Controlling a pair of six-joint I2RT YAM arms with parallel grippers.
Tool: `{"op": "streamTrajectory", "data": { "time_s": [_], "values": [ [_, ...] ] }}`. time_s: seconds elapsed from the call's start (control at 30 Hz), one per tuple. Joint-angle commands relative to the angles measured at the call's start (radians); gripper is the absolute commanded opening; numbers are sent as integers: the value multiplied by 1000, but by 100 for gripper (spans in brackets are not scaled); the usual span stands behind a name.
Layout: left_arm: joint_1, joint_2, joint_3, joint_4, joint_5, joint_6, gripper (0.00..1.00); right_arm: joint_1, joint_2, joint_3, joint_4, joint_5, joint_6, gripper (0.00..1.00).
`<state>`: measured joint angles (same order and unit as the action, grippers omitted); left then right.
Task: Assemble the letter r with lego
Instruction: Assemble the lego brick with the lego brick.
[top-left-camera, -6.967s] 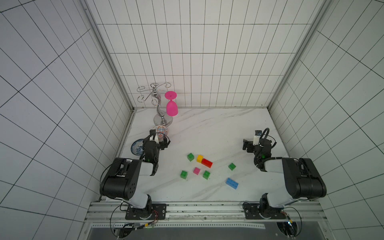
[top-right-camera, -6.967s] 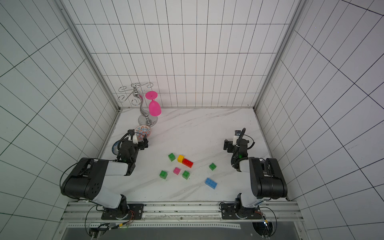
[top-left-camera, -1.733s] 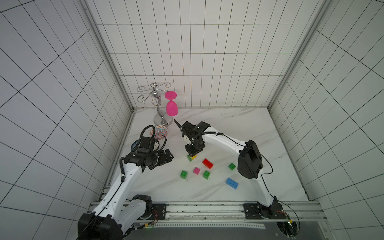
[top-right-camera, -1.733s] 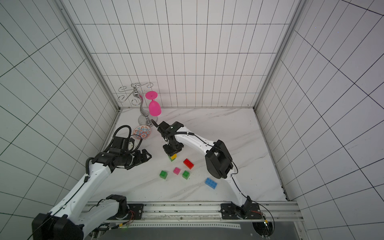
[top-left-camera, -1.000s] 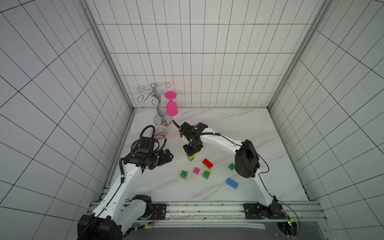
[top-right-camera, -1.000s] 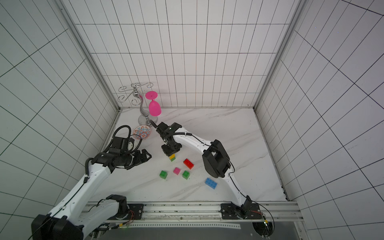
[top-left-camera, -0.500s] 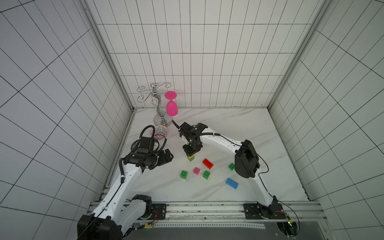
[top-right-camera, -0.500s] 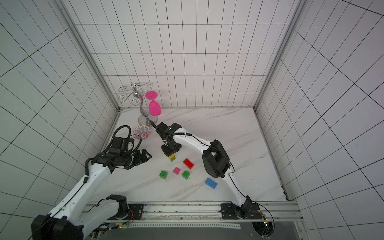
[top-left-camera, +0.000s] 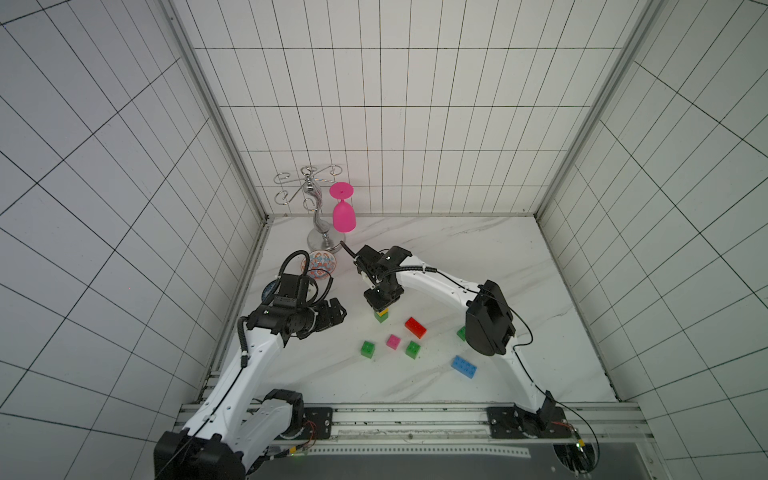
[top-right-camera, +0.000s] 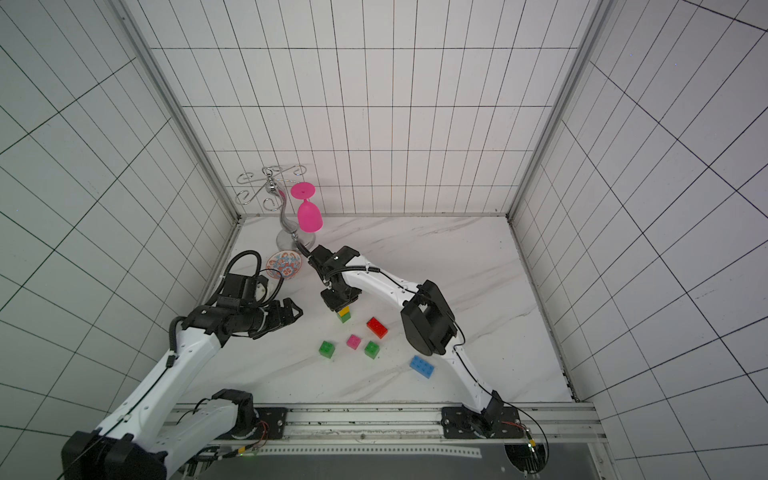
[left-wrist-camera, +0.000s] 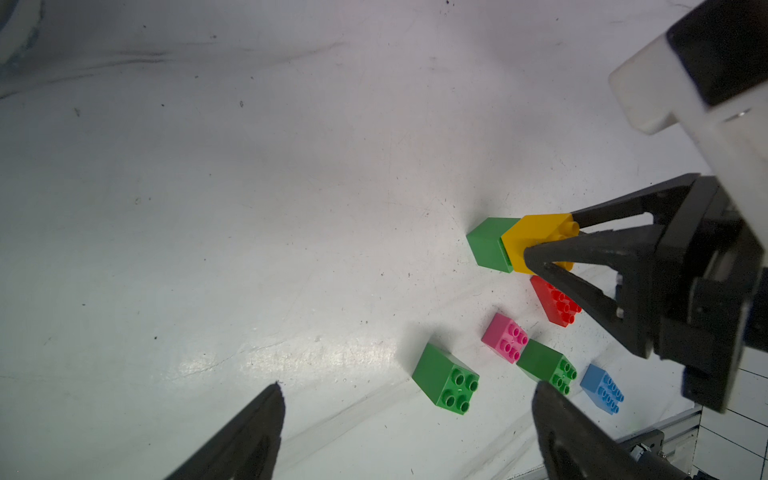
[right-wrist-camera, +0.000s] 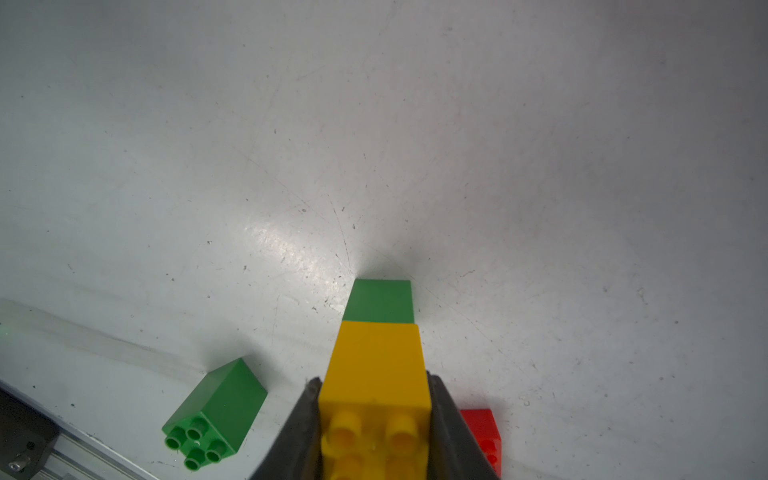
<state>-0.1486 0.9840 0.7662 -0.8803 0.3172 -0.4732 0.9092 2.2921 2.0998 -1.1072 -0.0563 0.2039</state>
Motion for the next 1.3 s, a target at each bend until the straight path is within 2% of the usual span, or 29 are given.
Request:
{"op": "streamTrajectory", "data": {
  "time_s": [0.0,0.23,0.57,1.13,1.17,1.27],
  "values": [
    [3,-6,4,16,-10,7,93,2,91,-35,-96,58,-9,0],
    [4,-2,4,16,-4,10,93,2,89,-74,-96,72,34,0],
    [4,-58,-5,15,-2,4,93,9,21,-233,5,65,116,0],
    [3,-89,-11,34,40,19,93,33,-10,-381,183,98,192,0],
    [4,-93,-12,36,41,17,93,33,-12,-385,184,98,197,0],
    [4,-100,-8,40,54,25,93,41,-50,-410,202,103,209,12]
  ]
}}
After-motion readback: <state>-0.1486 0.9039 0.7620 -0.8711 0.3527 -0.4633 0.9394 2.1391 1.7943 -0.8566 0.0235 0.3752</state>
